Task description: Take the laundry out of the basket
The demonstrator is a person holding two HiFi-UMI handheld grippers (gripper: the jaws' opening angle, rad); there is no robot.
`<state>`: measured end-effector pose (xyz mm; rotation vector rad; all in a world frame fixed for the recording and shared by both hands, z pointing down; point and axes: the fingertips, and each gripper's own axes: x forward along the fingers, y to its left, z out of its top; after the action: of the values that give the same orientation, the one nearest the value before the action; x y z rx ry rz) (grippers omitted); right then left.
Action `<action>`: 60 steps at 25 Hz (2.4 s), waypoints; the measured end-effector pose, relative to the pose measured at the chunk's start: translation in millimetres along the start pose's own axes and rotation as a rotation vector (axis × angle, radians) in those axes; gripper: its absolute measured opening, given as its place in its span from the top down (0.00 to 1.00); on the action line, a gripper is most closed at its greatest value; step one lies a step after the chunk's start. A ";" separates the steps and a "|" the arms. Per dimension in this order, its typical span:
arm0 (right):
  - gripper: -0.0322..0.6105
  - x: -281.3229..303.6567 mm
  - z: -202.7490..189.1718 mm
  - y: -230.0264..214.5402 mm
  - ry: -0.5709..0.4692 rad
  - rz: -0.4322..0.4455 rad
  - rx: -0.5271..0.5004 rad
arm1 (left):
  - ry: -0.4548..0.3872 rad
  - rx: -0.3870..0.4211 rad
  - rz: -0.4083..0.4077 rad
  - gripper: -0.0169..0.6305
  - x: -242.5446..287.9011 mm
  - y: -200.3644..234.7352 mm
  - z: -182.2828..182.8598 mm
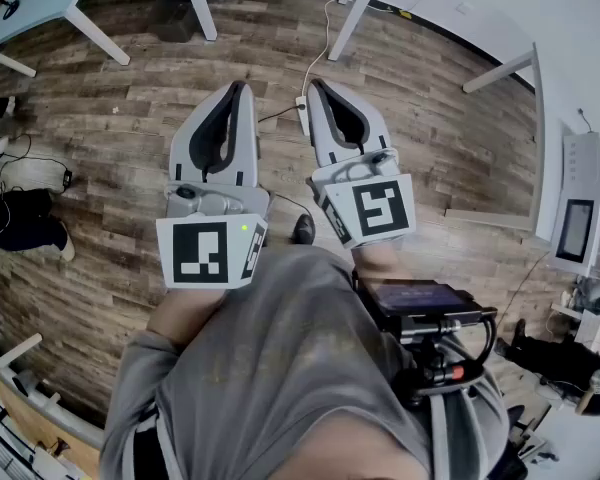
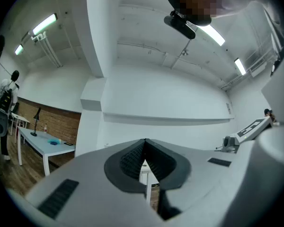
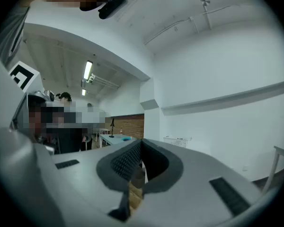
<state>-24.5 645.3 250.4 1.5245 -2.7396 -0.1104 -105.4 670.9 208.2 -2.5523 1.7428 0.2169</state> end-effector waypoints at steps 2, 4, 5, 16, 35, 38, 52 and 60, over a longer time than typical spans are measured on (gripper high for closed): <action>0.94 -1.8 0.2 0.3 -0.002 0.001 0.001 | -0.004 -0.006 0.002 0.96 -1.4 -1.5 0.4; 0.94 -3.3 -0.1 1.1 -0.001 0.003 0.002 | -0.005 -0.010 0.003 0.96 -3.0 -2.1 0.0; 0.94 -4.1 -0.4 1.8 -0.001 0.003 0.002 | -0.004 -0.011 0.003 0.96 -4.0 -2.0 -0.6; 0.94 8.6 -1.8 26.5 0.005 0.011 0.048 | -0.010 -0.022 0.003 0.96 -18.3 26.7 -0.4; 0.94 60.4 -15.7 31.8 0.005 -0.032 0.084 | 0.042 -0.029 0.025 0.96 -4.8 98.3 -22.5; 0.94 79.7 -25.2 15.9 0.015 -0.036 0.075 | 0.049 -0.031 0.020 0.96 23.3 103.5 -32.1; 0.94 194.2 -33.6 -129.9 0.000 -0.035 0.107 | 0.066 0.019 -0.005 0.96 211.7 99.8 -48.3; 0.94 241.9 -29.6 -187.0 -0.032 -0.013 0.121 | 0.058 0.051 0.003 0.96 283.6 97.4 -47.1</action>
<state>7.7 340.0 260.7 1.5815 -2.8093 0.0314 -90.1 368.0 219.4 -2.5445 1.7478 0.0983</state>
